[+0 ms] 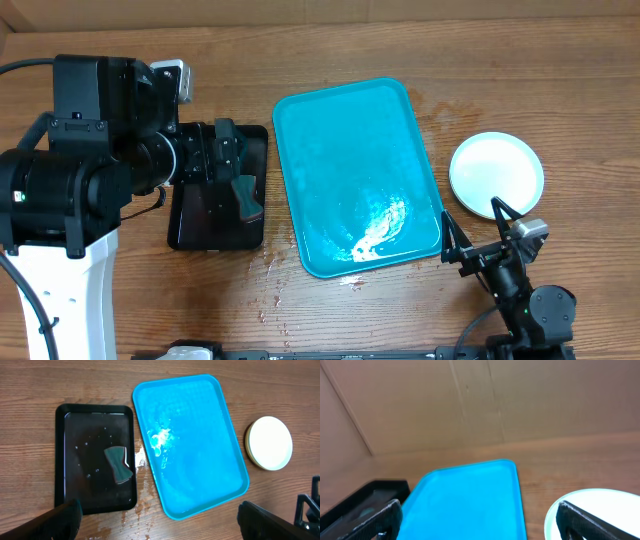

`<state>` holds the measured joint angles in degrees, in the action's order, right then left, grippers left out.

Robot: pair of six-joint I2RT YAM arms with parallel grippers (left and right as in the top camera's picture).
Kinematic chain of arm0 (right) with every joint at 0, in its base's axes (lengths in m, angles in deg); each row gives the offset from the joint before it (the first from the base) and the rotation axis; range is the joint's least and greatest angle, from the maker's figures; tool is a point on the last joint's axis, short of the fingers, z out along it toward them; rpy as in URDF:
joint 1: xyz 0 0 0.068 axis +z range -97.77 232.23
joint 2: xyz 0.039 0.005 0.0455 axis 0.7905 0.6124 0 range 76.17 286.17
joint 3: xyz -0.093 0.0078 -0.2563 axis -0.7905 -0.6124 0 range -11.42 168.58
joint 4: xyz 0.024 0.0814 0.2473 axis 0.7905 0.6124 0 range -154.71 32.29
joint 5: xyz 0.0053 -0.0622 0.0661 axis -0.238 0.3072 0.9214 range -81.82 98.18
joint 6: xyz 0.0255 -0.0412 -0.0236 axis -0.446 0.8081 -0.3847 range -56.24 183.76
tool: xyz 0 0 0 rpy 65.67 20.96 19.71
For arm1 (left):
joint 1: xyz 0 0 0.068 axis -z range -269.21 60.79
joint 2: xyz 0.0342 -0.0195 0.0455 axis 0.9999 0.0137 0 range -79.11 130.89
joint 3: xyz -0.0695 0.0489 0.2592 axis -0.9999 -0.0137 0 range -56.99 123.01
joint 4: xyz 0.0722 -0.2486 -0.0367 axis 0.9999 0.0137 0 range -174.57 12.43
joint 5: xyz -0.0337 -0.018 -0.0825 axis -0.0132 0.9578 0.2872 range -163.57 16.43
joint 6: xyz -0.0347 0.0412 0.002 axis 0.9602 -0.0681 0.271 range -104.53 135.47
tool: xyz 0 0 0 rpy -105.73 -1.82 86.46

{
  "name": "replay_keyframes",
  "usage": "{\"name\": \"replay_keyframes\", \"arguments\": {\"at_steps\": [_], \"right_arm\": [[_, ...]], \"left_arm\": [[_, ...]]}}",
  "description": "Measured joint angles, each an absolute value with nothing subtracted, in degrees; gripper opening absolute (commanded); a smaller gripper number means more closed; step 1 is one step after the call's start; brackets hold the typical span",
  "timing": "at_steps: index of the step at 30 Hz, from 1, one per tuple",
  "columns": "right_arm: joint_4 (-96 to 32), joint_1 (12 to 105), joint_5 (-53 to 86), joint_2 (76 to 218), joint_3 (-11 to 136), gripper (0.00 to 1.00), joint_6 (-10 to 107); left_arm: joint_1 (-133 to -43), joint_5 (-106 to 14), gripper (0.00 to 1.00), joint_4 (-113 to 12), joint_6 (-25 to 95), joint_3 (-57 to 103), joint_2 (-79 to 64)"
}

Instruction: Clean dirty plates on tray and stack at the side

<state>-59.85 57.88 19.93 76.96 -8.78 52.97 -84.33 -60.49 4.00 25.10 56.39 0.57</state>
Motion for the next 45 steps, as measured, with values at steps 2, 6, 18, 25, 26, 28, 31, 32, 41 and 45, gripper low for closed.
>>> {"name": "replay_keyframes", "arguments": {"at_steps": [2, 6, 18, 25, 26, 28, 31, 32, 41, 45], "right_arm": [[-60.5, 57.9, 19.8, 77.0, -10.4, 1.0, 52.0], [-62.7, 57.9, 19.8, 76.8, -10.4, 1.0, 51.1], [-60.8, 57.9, 19.8, 76.8, -10.4, 1.0, 50.3], [-60.8, 57.9, 19.8, 76.8, -10.4, 1.0, 50.3], [-60.8, 57.9, 19.8, 76.8, -10.4, 1.0, 50.3], [-60.8, 57.9, 19.8, 76.8, -10.4, 1.0, 50.3], [-60.8, 57.9, 19.8, 76.8, -10.4, 1.0, 50.3], [-60.8, 57.9, 19.8, 76.8, -10.4, 1.0, 50.3], [-60.7, 57.9, 19.8, 76.8, -10.4, 1.0, 50.3], [-60.7, 57.9, 19.8, 76.8, -10.4, 1.0, 50.3]], "left_arm": [[-84.3, -60.5, 1.0, 4.0, 25.1, 56.4, 0.6], [-84.3, -60.5, 1.0, 4.0, 25.1, 56.4, 0.6], [-84.3, -60.5, 1.0, 4.0, 25.1, 56.4, 0.6], [-84.3, -60.5, 1.0, 4.0, 25.1, 56.4, 0.6], [-84.3, -60.5, 1.0, 4.0, 25.1, 56.4, 0.6], [-84.3, -60.5, 1.0, 4.0, 25.1, 56.4, 0.6], [-84.3, -61.8, 1.0, 5.1, 25.1, 56.3, 0.5], [-84.3, -63.0, 1.0, 5.2, 24.9, 56.3, 0.5], [-84.0, -69.5, 1.0, -20.0, 24.0, 41.3, -13.5], [-84.5, -68.9, 1.0, -37.9, 22.3, 21.6, -28.3]]}}
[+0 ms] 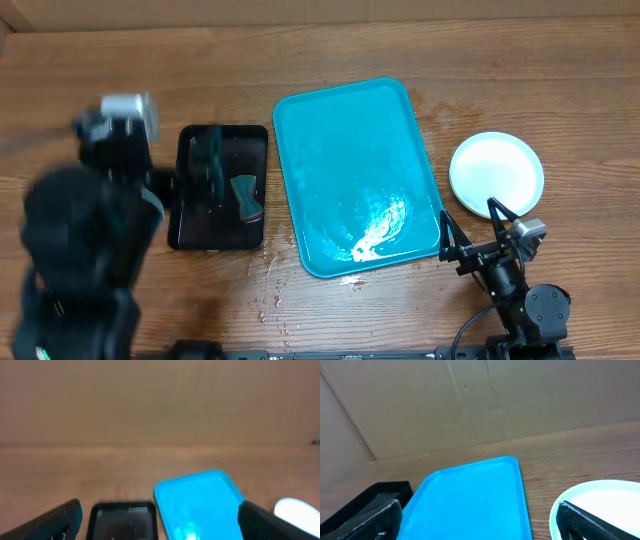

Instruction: Clean dirty plates on tray and stack at the side

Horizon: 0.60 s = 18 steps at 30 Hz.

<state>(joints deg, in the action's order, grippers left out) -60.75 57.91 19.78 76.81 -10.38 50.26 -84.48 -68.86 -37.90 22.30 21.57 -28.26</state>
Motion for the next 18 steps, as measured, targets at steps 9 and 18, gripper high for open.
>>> {"name": "replay_keyframes", "arguments": {"at_steps": [9, 18], "right_arm": [[-60.6, 57.9, 19.8, 76.8, -10.4, 1.0, 50.2], [-60.7, 57.9, 19.8, 76.8, -10.4, 1.0, 50.3]], "left_arm": [[-88.0, -64.6, 1.0, -64.0, 19.4, -21.2, -56.0], [-88.5, -63.7, 1.0, -78.9, 19.3, -46.1, -75.6]]}}
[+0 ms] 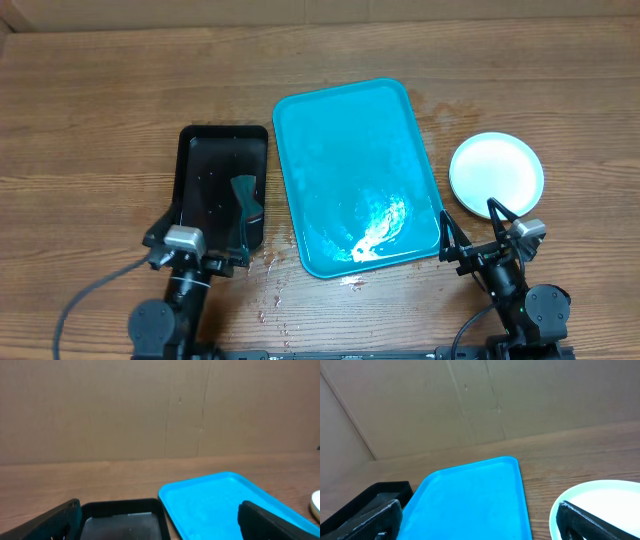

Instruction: Clean dirty plates on tray and stack at the side

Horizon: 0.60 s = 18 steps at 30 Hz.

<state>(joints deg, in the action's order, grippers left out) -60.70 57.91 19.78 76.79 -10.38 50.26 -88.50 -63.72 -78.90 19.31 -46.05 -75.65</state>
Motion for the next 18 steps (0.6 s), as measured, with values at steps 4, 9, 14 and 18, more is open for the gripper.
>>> {"name": "replay_keyframes", "arguments": {"at_steps": [4, 9, 14, 18], "right_arm": [[-60.7, 57.9, 19.8, 76.8, -10.4, 1.0, 50.3], [-60.7, 57.9, 19.8, 76.8, -10.4, 1.0, 50.3], [-60.7, 57.9, 19.8, 76.8, -10.4, 1.0, 50.3], [-60.7, 57.9, 19.8, 76.8, -10.4, 1.0, 50.3]], "left_arm": [[-88.5, -63.7, 1.0, -85.4, 19.3, -53.0, -78.0], [-88.6, -64.2, 1.0, -85.1, 19.3, -56.5, -78.2], [-89.0, -64.4, 1.0, -82.8, 19.3, -56.5, -78.2], [-89.0, -64.6, 1.0, -81.1, 19.3, -56.5, -78.2]]}}
